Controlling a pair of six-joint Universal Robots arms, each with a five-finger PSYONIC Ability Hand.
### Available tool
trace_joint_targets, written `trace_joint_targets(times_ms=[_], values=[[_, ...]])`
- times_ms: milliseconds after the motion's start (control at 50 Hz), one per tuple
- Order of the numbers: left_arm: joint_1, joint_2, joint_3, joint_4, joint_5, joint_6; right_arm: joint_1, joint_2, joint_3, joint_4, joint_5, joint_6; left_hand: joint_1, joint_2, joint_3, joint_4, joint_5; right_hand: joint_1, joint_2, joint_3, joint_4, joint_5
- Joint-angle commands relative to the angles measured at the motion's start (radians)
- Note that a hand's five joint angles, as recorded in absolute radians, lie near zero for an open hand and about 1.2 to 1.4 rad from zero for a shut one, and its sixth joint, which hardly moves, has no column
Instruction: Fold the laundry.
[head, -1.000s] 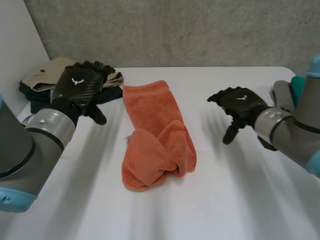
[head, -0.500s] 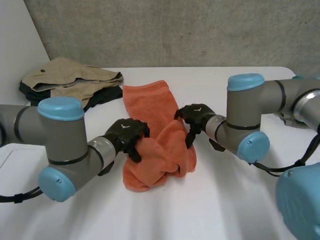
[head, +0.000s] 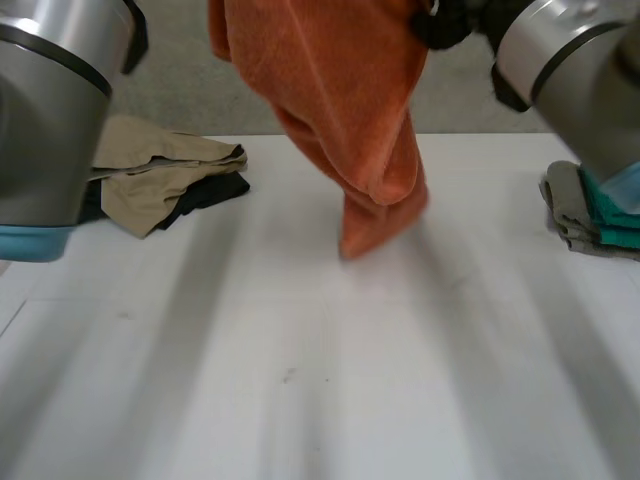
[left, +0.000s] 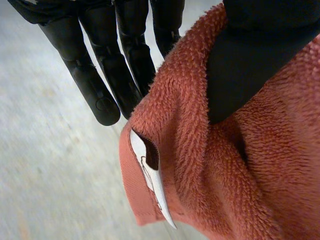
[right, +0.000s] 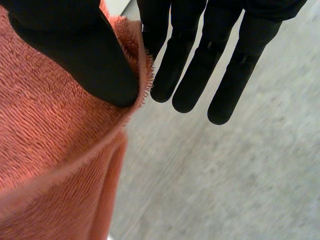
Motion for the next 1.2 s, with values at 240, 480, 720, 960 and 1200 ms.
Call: trace_joint_targets(times_ms=[240, 480, 720, 960, 1200], values=[[0.033, -0.035, -0.47, -0.048, 0.0, 0.092, 0.01, 0.088, 0.241, -0.009, -0.026, -0.012, 0.253, 0.204, 0.221, 0.197, 0.283, 0.275, 0.22, 0.208, 0.2, 0.211], [0.054, -0.017, -0.65, -0.074, -0.009, 0.261, 0.107, 0.355, 0.104, 0.0, -0.123, -0.005, 0.069, 0.02, 0.038, 0.013, 0.1, -0.947, -1.001, -1.014, -1.021, -1.011], [0.062, 0.157, -0.551, -0.224, 0.009, 0.304, -0.014, 0.12, 0.238, 0.146, 0.033, -0.017, -0.918, -0.967, -0.95, -0.974, -0.888, -0.947, -1.001, -1.014, -1.021, -1.011], [0.059, -0.209, -0.226, -0.321, 0.109, 0.299, -0.154, -0.036, 0.649, 0.143, 0.057, -0.029, -0.918, -0.967, -0.95, -0.974, -0.887, -0.947, -1.001, -1.014, -1.021, -1.011], [0.051, -0.604, 0.126, -0.634, 0.158, 0.296, -0.168, -0.027, 0.856, -0.069, 0.044, -0.028, -0.912, -0.962, -0.944, -0.968, -0.882, -0.947, -1.001, -1.014, -1.021, -1.011]])
